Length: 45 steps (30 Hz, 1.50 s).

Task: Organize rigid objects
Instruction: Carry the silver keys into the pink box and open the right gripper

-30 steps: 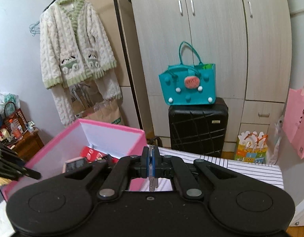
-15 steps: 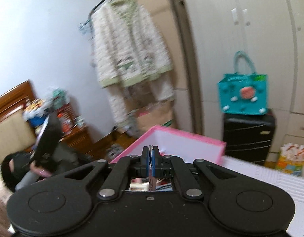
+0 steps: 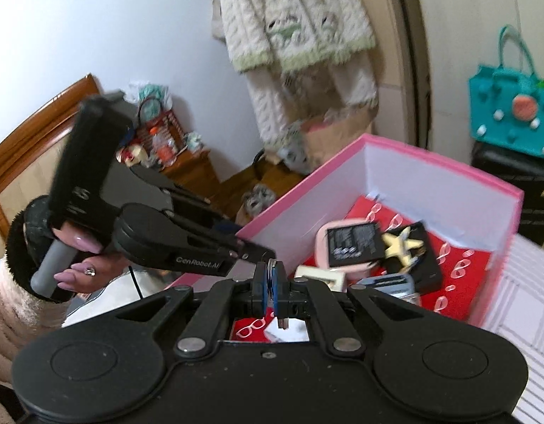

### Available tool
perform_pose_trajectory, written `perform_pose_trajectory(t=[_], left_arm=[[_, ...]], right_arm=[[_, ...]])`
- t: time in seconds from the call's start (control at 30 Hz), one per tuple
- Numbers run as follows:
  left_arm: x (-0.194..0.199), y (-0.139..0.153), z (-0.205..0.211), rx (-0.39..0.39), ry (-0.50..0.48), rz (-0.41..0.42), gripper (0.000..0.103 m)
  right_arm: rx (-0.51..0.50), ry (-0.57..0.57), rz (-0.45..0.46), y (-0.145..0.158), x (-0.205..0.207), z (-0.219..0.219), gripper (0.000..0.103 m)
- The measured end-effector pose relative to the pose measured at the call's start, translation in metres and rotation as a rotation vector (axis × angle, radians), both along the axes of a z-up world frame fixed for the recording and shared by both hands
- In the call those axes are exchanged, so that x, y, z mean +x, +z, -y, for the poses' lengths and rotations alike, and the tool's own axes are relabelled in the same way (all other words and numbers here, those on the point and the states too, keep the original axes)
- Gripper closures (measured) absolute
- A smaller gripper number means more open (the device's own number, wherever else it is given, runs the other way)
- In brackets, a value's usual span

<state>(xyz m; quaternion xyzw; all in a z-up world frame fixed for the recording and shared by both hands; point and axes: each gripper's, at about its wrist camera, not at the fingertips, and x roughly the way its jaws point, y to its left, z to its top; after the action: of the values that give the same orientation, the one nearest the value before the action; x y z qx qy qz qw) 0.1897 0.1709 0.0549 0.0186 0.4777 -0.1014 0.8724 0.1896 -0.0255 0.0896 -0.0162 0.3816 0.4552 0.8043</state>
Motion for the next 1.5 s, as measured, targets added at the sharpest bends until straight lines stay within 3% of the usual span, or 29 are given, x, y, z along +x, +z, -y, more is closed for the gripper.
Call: perform_pose_trajectory(t=[0.27, 0.53, 0.7, 0.83, 1.0, 1.13, 1.2, 1.4, 1.5], left_arm=[[-0.004, -0.002, -0.001, -0.006, 0.000, 0.021, 0.088], [-0.004, -0.002, -0.005, -0.037, 0.006, 0.024, 0.087], [-0.002, -0.004, -0.009, -0.046, 0.007, 0.003, 0.087], [-0.005, 0.001, -0.010, -0.043, 0.011, -0.011, 0.087], [-0.024, 0.020, -0.014, -0.042, 0.026, 0.041, 0.087], [-0.044, 0.038, -0.017, -0.054, 0.032, 0.093, 0.087], [-0.053, 0.046, -0.016, -0.060, 0.035, 0.114, 0.087], [-0.071, 0.057, -0.004, -0.078, 0.026, 0.152, 0.083], [-0.078, 0.056, 0.006, -0.092, 0.025, 0.159, 0.081]], right_arm=[[-0.052, -0.018, -0.054, -0.020, 0.020, -0.022, 0.093], [-0.004, -0.103, -0.006, -0.011, 0.016, 0.001, 0.087], [-0.050, -0.174, 0.030, -0.004, 0.001, 0.019, 0.065], [-0.111, -0.216, 0.033, 0.006, -0.010, 0.034, 0.055], [-0.164, -0.271, 0.081, 0.022, -0.028, 0.056, 0.032], [-0.219, -0.286, 0.054, 0.020, -0.039, 0.069, 0.027], [-0.256, -0.316, 0.044, 0.018, -0.044, 0.075, 0.013], [-0.376, -0.403, 0.105, 0.018, -0.063, 0.083, 0.007], [-0.291, -0.474, 0.128, 0.021, -0.077, 0.096, 0.007]])
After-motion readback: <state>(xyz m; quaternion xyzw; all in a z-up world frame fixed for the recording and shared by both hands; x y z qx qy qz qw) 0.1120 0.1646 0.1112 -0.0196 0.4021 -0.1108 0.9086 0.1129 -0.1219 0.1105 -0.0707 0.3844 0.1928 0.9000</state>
